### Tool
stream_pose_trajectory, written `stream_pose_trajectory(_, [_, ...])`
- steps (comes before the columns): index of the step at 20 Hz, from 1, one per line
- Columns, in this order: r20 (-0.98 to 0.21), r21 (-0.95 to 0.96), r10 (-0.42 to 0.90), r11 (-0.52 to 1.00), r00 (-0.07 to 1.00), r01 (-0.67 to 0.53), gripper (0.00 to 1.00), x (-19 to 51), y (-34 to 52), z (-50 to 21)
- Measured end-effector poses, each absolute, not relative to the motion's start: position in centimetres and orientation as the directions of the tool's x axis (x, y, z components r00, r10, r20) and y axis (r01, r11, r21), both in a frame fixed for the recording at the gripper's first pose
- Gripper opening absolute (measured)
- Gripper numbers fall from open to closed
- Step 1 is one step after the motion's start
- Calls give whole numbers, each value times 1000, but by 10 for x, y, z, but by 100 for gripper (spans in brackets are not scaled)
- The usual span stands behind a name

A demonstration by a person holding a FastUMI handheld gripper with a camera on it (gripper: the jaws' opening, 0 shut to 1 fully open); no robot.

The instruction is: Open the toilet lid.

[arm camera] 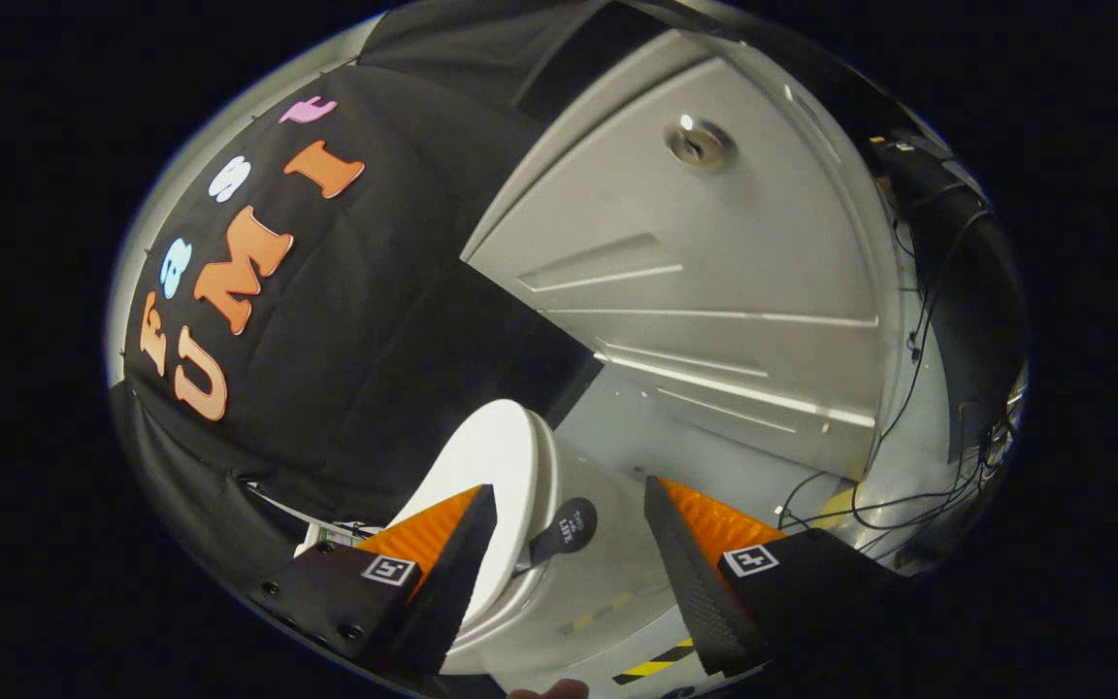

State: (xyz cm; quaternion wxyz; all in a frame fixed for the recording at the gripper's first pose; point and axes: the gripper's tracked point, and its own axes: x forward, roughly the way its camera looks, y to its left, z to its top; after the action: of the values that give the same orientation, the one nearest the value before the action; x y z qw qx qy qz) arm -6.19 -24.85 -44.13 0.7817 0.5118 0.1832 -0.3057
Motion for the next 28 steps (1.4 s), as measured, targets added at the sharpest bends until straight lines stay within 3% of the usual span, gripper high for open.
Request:
stream_pose_trajectory(8, [-561,797,-179,150,808,586,97,-41,-224,-460])
stream_pose_trajectory(10, [-561,803,-154,139,813,580,90,-39,-217,-462])
stream_pose_trajectory(14, [-583,793,-138,114,800,598,67,-35,-210,-476])
stream_pose_trajectory(17, [-598,781,-143,115,789,613,34,-27,-210,-481])
stream_pose_trajectory(19, [-572,800,-147,115,807,588,29,-26,-207,-473])
stream_pose_trajectory(20, [-576,797,-158,107,802,594,16,-31,-207,-466])
stream_pose_trajectory(28, [-543,816,-192,111,818,567,14,-21,-213,-455])
